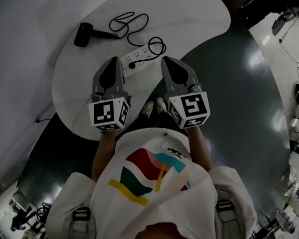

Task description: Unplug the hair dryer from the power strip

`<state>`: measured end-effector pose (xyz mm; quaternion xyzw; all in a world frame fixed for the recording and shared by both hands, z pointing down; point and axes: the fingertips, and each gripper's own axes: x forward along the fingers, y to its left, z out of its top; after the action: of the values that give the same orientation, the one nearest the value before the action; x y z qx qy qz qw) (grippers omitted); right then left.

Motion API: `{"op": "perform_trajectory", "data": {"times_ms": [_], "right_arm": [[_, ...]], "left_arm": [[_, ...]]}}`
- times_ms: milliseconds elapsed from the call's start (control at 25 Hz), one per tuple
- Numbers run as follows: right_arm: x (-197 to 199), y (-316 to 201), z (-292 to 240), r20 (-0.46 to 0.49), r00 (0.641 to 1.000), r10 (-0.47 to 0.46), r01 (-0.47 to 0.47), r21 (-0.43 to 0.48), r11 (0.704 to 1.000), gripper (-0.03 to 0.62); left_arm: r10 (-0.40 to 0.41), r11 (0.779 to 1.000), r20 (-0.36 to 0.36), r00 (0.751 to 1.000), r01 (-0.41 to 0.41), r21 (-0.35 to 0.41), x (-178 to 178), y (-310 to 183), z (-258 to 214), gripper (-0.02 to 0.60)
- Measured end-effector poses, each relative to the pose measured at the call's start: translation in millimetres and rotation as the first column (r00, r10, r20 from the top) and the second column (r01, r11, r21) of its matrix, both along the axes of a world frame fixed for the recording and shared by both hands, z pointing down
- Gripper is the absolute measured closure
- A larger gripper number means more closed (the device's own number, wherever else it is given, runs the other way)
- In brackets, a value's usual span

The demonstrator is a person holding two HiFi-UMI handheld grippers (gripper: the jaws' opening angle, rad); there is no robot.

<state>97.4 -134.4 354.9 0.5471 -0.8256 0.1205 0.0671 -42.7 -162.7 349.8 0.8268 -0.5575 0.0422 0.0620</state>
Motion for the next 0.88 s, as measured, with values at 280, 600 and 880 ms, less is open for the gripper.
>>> {"op": "perform_trajectory", "data": {"times_ms": [280,600,880], "right_arm": [[-16,-14,0,-0.011,0.994,-0.109,0.109,0.027,0.994,0.58],[-14,-22,-6,-0.016,0.991,-0.131,0.131,0.048,0.99,0.58],[-26,-23,-1,-0.016,0.987,-0.158,0.159,0.037,0.987,0.58]], "left_arm": [[-0.082,0.997,0.01,0.997,0.082,0.0,-12,4,2,0.581],[-0.135,0.991,0.016,0.991,0.135,0.012,-27,-2,1,0.581],[-0.046,0.999,0.106,0.993,0.043,0.026,-29,-9,3,0.509]]}}
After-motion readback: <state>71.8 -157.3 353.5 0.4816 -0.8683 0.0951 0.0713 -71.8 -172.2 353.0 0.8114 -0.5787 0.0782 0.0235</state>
